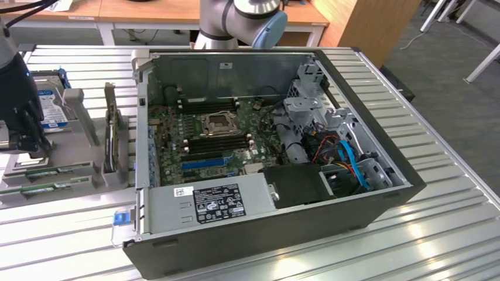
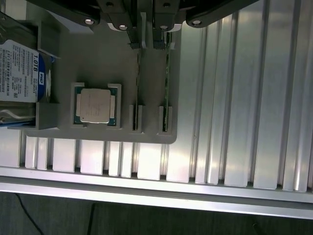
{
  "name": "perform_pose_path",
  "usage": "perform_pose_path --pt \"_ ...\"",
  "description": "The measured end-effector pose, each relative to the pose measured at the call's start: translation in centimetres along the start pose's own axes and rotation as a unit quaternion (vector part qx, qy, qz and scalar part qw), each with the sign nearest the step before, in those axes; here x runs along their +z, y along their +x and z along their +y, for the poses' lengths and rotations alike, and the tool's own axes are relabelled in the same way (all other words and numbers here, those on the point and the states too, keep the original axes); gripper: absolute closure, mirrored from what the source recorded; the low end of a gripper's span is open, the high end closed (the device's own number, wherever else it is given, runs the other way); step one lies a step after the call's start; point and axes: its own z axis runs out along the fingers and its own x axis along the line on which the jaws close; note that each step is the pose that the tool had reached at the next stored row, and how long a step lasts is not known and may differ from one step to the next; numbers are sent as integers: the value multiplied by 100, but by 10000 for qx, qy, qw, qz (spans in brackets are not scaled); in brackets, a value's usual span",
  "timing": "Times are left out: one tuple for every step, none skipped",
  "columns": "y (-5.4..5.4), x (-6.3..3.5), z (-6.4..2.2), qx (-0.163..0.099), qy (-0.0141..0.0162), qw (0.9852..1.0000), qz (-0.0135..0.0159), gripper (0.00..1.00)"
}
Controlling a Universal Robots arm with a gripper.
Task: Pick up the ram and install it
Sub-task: 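Pick up the ram and move it above insertion slot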
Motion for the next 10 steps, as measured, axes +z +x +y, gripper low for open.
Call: perform_pose_path --pt "0 15 -1 0 0 10000 1 76" --pt "1 30 -2 0 0 10000 0 76" --pt "1 44 -2 0 0 10000 0 76" --pt "1 58 -3 0 0 10000 0 76" --pt "2 71 -3 0 0 10000 0 76" --pt "2 84 -4 0 0 10000 0 76" --pt "2 97 -4 0 0 10000 0 76" --pt "3 110 -5 0 0 10000 0 76" --pt "3 125 -6 0 0 10000 0 76" --pt "3 138 -7 0 1 10000 0 76"
